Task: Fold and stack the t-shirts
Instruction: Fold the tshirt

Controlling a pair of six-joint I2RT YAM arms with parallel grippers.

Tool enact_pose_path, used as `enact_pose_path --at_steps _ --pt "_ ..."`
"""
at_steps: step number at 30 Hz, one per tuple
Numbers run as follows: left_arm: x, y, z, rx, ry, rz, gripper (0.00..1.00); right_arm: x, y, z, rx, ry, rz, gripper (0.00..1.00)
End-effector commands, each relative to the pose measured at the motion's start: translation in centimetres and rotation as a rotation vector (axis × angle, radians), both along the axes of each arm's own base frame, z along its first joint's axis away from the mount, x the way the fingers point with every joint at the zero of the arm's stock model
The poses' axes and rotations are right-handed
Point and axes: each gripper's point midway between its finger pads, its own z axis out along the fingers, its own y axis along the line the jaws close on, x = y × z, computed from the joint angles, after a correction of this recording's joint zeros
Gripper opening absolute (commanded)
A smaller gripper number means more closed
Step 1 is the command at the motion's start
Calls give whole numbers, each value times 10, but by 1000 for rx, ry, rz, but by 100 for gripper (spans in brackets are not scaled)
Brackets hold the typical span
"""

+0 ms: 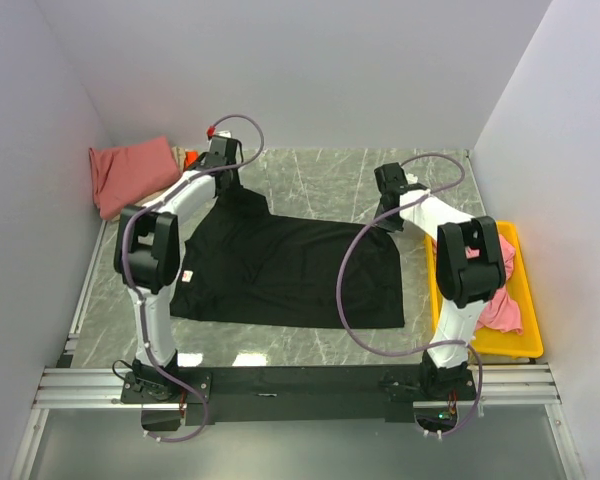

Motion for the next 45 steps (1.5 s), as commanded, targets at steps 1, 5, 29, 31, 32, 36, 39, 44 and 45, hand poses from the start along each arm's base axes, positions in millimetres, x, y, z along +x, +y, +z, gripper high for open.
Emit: enact_pose_path --at_steps 1,5,29,31,32,36,39,44,45 --pt "-3 2 37 -43 -107 38 0 3 5 32 0 -104 23 0" --pt "-25 6 42 -79 -112 59 0 -8 9 39 11 -121 38 0" --pt "-195 49 20 -197 -69 293 0 -71 2 54 40 -130 64 0" --pt "-201 48 29 -231 -92 295 0 -76 3 55 50 -130 69 0" --pt "-205 48 27 -235 -89 291 0 -80 3 52 53 -124 73 0" --pt "-217 50 31 -260 -96 300 0 -90 1 50 55 -117 81 0" --pt "-228 47 26 -288 -71 298 0 -98 3 44 66 -91 105 0" --pt "-249 44 -1 -310 32 333 0 -112 6 28 82 -57 125 0" --pt "-253 46 -5 -309 49 351 0 -113 6 26 85 -53 124 0"
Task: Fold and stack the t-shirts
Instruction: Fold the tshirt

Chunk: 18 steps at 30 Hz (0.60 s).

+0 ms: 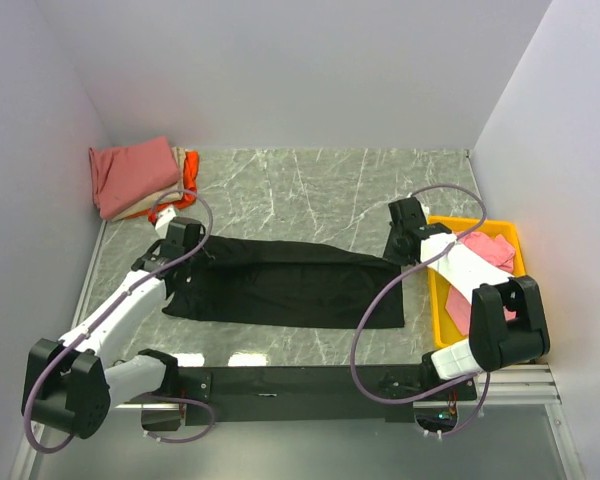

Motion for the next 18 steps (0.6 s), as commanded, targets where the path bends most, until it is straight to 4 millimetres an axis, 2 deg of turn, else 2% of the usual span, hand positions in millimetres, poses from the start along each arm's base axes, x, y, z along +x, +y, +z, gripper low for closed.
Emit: enact_pose_path --at_steps 1,2,4,5,6,7,9,11,12,13,14,16,17,18 --pt "-22 0 -20 -43 93 49 0 -6 3 -1 11 -10 19 0" --pt "-29 2 -27 -42 118 62 4 -10 1 -5 9 3 9 2" --pt "-41 5 -33 -47 153 87 14 -16 0 -12 5 29 6 15" --pt "-48 7 -37 -44 171 95 38 -22 -1 -16 5 47 -3 24" --pt "-52 7 -37 -51 180 97 42 -25 -1 -18 4 56 -1 40" --pt "-58 7 -36 -62 190 101 45 -29 -2 -19 5 66 -3 45" --pt "-64 2 -32 -95 197 85 64 -40 -4 -19 0 87 -5 56" --pt "-66 -3 -19 -123 173 64 80 -42 -3 -8 11 59 1 62" --pt "-64 -3 -12 -131 148 60 96 -41 -2 -1 19 40 8 66" --pt "-61 -4 -6 -125 127 46 99 -41 0 3 27 30 16 70" --pt "-49 -7 8 -133 70 26 99 -37 4 11 46 12 25 74" --pt "-37 -12 18 -124 33 -13 99 -31 9 20 70 -14 35 75" --pt "-21 -19 34 -143 -31 -41 99 -27 17 26 104 -31 60 76" --pt "-14 -24 37 -145 -42 -64 99 -25 22 29 124 -43 74 78"
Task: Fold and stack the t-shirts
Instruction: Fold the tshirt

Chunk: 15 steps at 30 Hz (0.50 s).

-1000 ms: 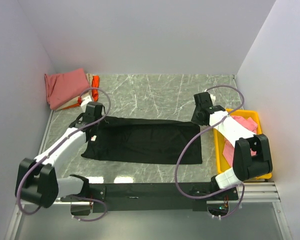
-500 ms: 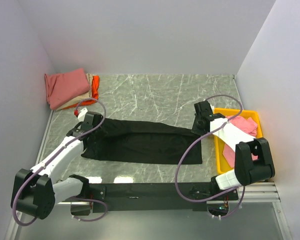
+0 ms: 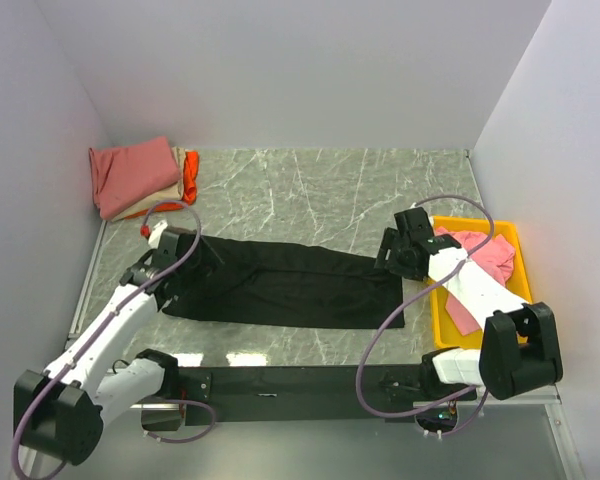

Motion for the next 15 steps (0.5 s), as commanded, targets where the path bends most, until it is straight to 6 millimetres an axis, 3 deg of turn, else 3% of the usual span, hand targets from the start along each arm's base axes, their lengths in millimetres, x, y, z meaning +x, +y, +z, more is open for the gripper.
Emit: enact_pose_path --at_steps 1,2,3,6,7,11,15 --pt "47 -30 42 -50 -150 -122 99 23 26 32 99 -108 73 79" --pt "60 -38 49 -67 -196 -151 99 29 31 36 116 -126 85 80" --pt "69 -43 39 -66 -167 -167 99 34 41 36 154 -129 106 81" --pt "89 -59 37 -78 -177 -223 99 46 57 39 178 -143 136 82" --pt "97 -62 26 -62 -146 -238 99 50 63 33 182 -129 150 82" --pt "110 -73 2 -49 -90 -279 99 60 70 14 171 -82 154 82" --pt "110 -73 -20 -34 -32 -281 99 46 64 -12 138 11 127 82"
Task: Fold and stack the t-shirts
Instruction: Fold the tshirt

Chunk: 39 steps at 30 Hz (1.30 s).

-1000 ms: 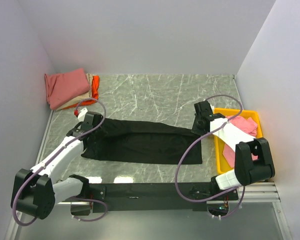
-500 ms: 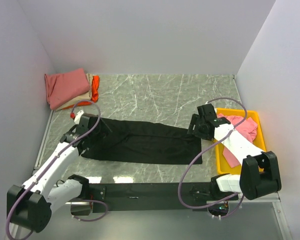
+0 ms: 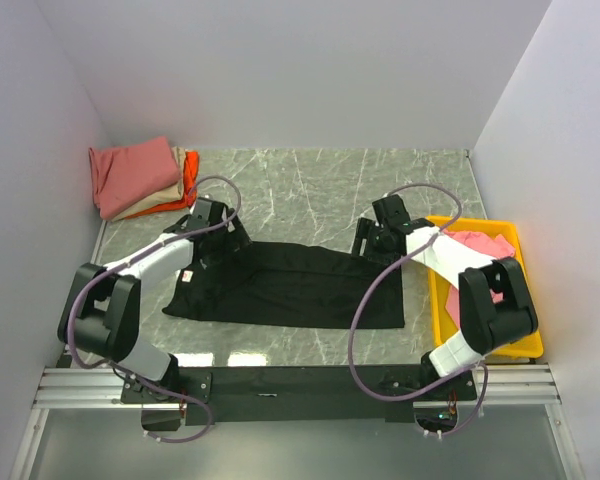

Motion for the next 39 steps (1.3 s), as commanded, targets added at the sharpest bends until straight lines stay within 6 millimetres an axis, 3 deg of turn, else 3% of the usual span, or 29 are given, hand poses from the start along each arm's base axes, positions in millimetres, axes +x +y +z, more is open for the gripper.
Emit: enact_pose_path --at_steps 1,8,14,19,25,29,36,39 --pt "11 -7 6 -2 -42 -35 99 -2 0 -3 -9 10 -12 82" --pt "-5 13 -29 72 52 24 99 -38 -53 -34 -170 142 -156 82" --pt "-11 36 -45 80 97 86 99 -50 -103 -24 -198 137 -312 83" --pt "-7 30 -29 48 48 51 99 -30 -73 8 -49 12 -208 83" --pt "1 20 -1 16 -17 9 99 -17 -39 30 -33 -68 -83 83" --pt "3 0 10 -4 -47 -64 99 -15 -23 27 -8 -65 -45 83" --pt "12 -30 -3 -3 -32 -137 99 -15 -14 8 10 -26 -28 83" --pt "1 -44 -8 -23 8 -173 99 -17 -16 2 -4 -9 -32 83"
